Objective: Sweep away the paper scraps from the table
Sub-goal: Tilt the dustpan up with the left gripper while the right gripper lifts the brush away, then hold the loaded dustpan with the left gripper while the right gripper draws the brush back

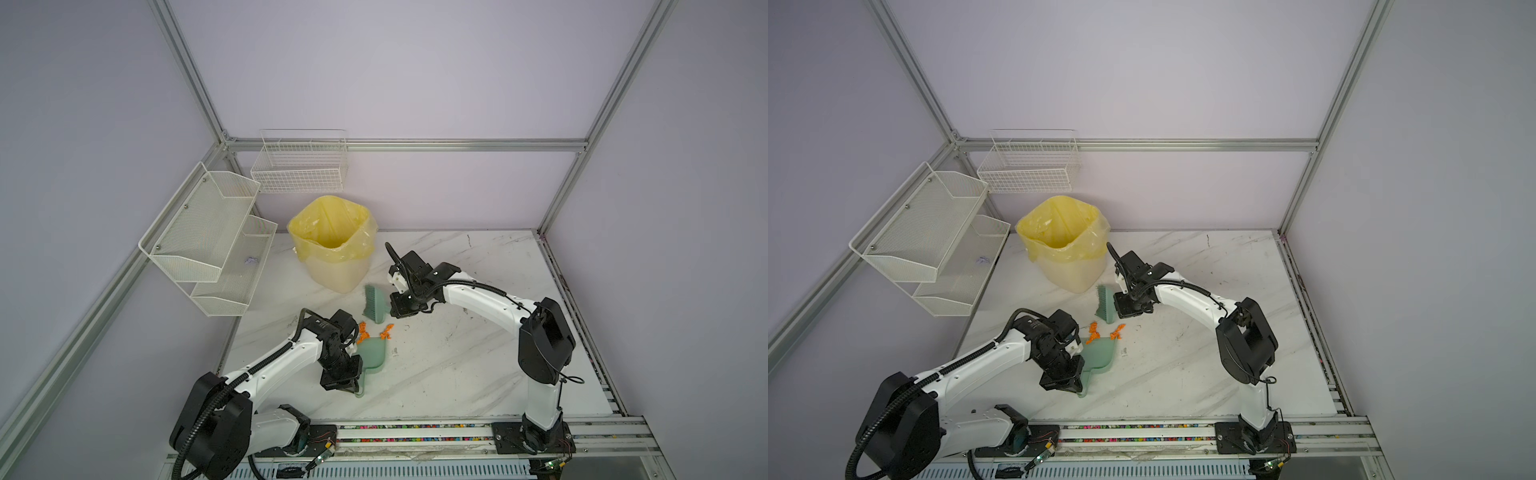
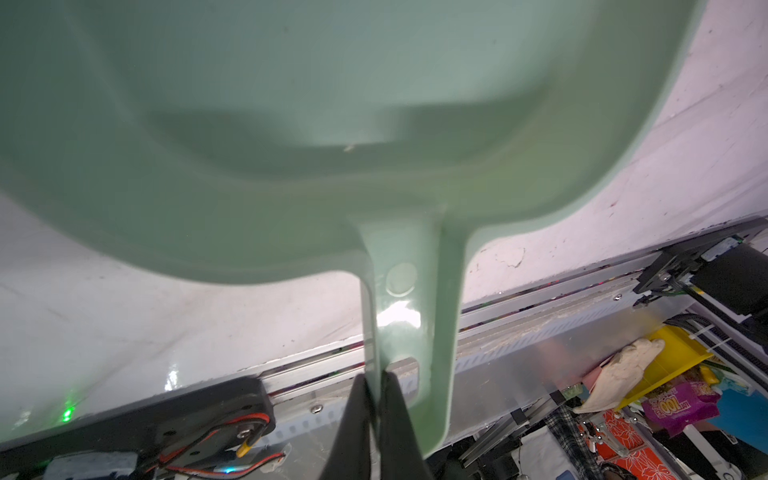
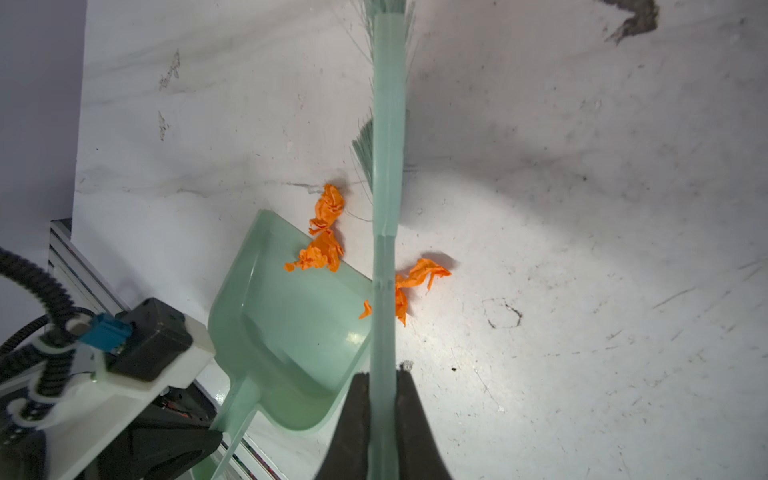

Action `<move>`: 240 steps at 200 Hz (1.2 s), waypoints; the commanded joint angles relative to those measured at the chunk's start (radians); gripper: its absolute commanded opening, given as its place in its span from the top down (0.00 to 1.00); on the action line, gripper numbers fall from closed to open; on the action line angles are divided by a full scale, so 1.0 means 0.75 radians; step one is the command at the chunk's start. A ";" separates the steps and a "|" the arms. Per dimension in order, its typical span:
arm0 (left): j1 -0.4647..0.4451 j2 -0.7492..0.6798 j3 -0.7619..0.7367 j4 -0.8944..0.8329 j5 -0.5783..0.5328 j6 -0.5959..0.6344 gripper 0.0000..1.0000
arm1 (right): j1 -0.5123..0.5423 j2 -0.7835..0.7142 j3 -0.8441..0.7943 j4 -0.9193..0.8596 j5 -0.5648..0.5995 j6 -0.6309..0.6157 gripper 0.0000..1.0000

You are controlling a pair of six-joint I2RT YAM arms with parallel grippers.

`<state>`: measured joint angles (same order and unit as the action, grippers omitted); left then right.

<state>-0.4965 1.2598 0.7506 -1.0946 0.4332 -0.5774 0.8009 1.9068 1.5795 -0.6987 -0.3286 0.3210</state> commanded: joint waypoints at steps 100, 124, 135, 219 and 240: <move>0.044 0.061 0.124 -0.023 0.036 0.134 1.00 | 0.209 -0.393 -0.142 -0.089 -0.016 0.175 1.00; 0.043 0.067 0.138 -0.029 0.026 0.151 1.00 | 0.088 -0.482 -0.126 -0.089 0.009 0.199 1.00; 0.043 0.067 0.148 -0.037 0.025 0.156 1.00 | 0.032 -0.502 -0.112 -0.096 0.036 0.196 1.00; -0.025 0.052 0.152 -0.072 -0.017 0.148 1.00 | -0.113 -0.377 -0.114 -0.197 0.292 0.064 1.00; -0.068 0.074 0.169 -0.070 -0.024 0.132 1.00 | -0.112 -0.343 -0.111 -0.221 0.334 0.032 1.00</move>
<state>-0.5171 1.3128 0.8059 -1.1347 0.4149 -0.4858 0.7155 1.6337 1.4967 -0.8162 -0.1501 0.3878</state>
